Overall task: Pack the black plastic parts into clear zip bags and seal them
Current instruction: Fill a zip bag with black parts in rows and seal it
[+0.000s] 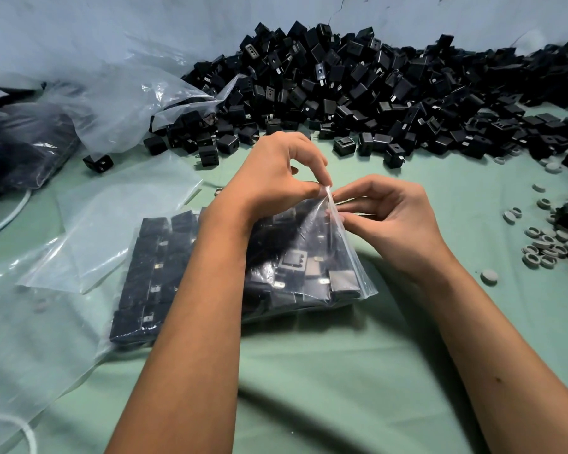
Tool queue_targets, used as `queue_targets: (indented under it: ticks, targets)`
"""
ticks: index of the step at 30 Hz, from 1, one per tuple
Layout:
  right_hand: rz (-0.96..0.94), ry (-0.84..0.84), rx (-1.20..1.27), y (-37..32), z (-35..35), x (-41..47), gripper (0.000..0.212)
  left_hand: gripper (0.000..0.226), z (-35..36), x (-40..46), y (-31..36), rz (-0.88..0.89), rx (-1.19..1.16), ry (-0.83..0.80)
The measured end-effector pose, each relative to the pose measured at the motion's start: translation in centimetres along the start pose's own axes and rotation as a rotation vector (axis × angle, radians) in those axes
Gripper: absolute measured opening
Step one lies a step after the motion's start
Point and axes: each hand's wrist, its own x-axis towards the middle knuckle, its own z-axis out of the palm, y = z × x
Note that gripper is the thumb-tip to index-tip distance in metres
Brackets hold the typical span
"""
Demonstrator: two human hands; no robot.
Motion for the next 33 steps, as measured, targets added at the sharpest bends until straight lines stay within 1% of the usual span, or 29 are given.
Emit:
queue_targets:
  ticks: [5, 12, 16, 22, 26, 28, 31, 33]
  targets:
    - [0.046, 0.001, -0.068, 0.0, 0.2, 0.0, 0.018, 0.018, 0.0, -0.1, 0.1, -0.004, 0.003, 0.002]
    - [0.066, -0.062, 0.015, -0.8, 0.6, -0.3, 0.025, 0.021, 0.0, 0.0, 0.2, -0.001, 0.007, 0.002]
    - [0.11, -0.123, 0.002, -0.9, 0.9, -0.4, 0.023, 0.019, 0.0, 0.0, 0.3, 0.009, 0.018, -0.002]
    - [0.111, -0.081, -0.001, -1.1, 0.8, -0.4, 0.02, 0.018, -0.2, 0.0, 0.3, 0.004, 0.018, 0.003]
    - [0.096, -0.174, -0.01, -0.9, 1.8, -0.6, 0.021, 0.017, -0.1, -0.1, 0.5, 0.005, 0.024, -0.001]
    - [0.108, -0.145, -0.017, -0.9, 1.5, -0.6, 0.02, 0.018, -0.2, -0.1, 0.5, 0.002, 0.023, 0.003]
    - [0.108, -0.02, -0.019, -0.9, 0.7, -0.3, 0.015, 0.018, -0.4, -0.1, 0.4, 0.002, 0.021, 0.008]
    - [0.103, -0.039, -0.011, -0.8, 1.0, -0.3, 0.015, 0.018, -0.2, -0.1, 0.5, 0.005, 0.026, 0.008]
